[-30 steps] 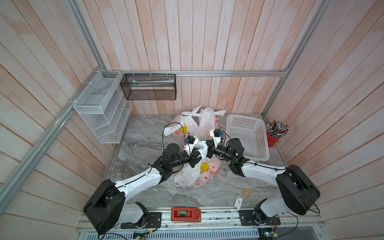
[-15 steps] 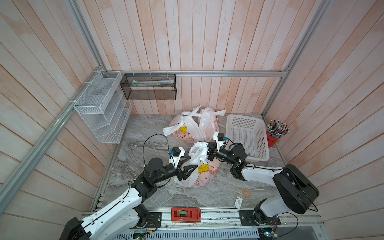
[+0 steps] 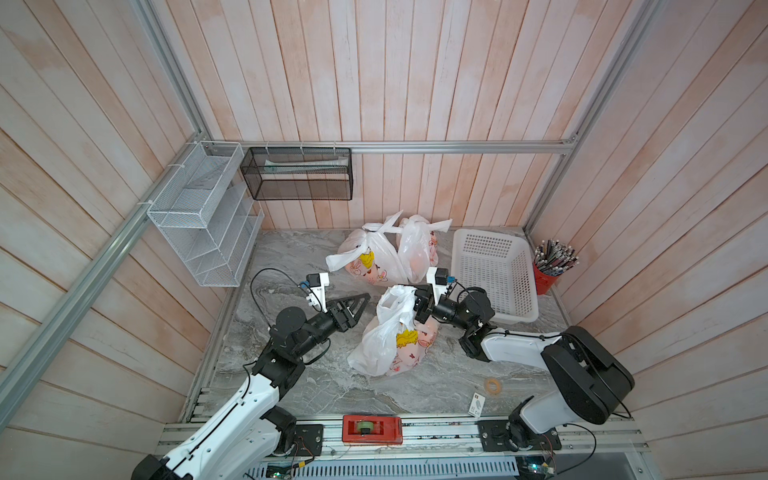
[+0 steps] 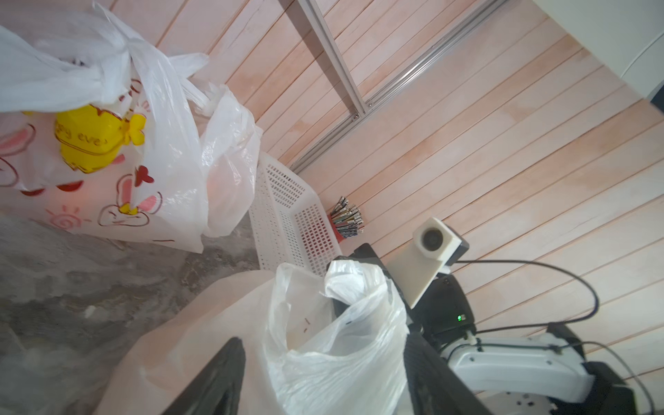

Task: Place the oranges into plastic bags & tie knots
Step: Tie the plastic bag at the center of the board.

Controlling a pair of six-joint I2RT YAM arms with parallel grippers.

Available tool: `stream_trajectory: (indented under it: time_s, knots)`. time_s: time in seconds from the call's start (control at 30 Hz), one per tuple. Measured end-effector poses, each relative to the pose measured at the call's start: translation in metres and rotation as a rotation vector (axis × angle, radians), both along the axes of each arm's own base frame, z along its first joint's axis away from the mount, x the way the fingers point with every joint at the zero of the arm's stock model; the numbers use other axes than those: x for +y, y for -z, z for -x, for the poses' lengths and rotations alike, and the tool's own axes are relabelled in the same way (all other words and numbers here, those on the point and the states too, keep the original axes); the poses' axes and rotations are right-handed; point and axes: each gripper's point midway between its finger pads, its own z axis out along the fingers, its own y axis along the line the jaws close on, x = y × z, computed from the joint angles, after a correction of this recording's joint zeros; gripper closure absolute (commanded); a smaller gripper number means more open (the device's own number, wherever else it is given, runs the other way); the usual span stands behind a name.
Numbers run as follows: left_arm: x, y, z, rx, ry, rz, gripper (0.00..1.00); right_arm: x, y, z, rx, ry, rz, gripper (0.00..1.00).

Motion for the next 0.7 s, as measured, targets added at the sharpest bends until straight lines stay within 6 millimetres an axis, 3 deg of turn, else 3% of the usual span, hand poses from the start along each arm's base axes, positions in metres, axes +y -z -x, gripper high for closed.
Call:
stream_trajectory:
  time_s: [0.3,0.5,0.7]
  knots:
    - [-0.041,-0.018,-0.007,0.099,0.154,0.137,0.31,0.002,0.0,0.002,-0.011,-0.004,0.005,1.0]
    - [-0.058,0.0,-0.016,0.173,0.182,0.138,0.31,0.002,0.0,0.003,-0.011,-0.006,0.005,1.0]
    - [-0.071,0.015,-0.017,0.223,0.212,0.138,0.44,0.004,0.0,0.004,-0.011,-0.011,0.005,1.0]
